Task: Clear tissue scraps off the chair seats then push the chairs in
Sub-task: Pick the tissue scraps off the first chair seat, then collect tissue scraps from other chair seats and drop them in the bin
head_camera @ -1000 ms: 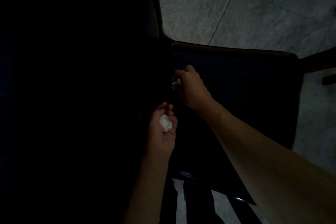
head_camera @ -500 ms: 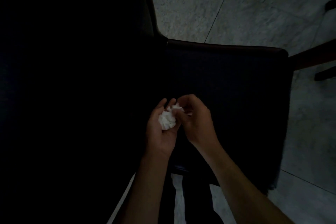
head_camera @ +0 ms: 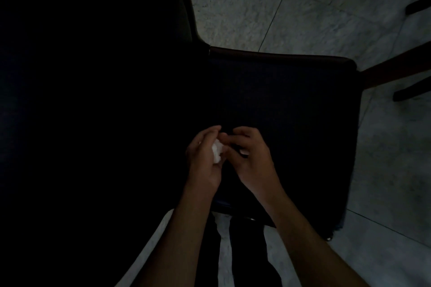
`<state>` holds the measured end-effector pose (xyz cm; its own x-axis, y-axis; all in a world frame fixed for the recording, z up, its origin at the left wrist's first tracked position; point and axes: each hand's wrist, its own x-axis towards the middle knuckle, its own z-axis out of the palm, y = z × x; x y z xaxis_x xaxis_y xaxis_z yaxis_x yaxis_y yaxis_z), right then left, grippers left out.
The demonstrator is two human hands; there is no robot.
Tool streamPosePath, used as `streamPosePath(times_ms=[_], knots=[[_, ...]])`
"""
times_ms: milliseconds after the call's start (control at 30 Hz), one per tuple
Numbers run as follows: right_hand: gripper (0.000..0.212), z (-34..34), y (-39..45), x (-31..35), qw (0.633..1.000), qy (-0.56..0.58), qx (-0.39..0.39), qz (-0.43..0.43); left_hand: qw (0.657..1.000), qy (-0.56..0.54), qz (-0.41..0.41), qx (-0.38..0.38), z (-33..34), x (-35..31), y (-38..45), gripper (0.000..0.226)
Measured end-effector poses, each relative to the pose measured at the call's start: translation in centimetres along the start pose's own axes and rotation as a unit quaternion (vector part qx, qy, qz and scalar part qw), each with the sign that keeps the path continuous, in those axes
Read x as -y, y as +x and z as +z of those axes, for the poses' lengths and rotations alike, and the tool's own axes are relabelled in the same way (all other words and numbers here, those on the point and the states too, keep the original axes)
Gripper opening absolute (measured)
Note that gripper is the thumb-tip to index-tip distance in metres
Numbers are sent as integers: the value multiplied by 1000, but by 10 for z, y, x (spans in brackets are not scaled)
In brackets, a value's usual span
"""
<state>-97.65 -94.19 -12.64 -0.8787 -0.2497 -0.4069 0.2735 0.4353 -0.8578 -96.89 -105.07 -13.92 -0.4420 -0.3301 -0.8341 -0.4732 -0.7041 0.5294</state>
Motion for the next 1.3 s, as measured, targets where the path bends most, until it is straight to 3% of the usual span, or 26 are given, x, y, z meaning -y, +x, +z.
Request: streamPosePath(times_ms=[133, 267, 367, 667, 1000, 1300], knots=[[25, -20, -8, -9, 995, -35, -79, 57, 973, 200, 117, -19, 1, -5, -3, 23], [40, -35, -16, -5, 982, -175, -58, 42, 863, 448, 232, 13, -1, -8, -16, 17], [50, -47, -23, 13, 967, -249, -51, 17, 798, 538, 271, 15, 2, -15, -32, 9], [64, -102, -57, 109, 929, -357, -96, -18, 678, 618, 398, 1, 39, -86, -122, 18], [61, -173, -111, 268, 905, -373, -167, -121, 603, 610, 515, 9, 80, -187, -269, 20], [62, -204, -144, 348, 885, -382, -192, -186, 543, 607, 579, -38, 84, -251, -341, 30]])
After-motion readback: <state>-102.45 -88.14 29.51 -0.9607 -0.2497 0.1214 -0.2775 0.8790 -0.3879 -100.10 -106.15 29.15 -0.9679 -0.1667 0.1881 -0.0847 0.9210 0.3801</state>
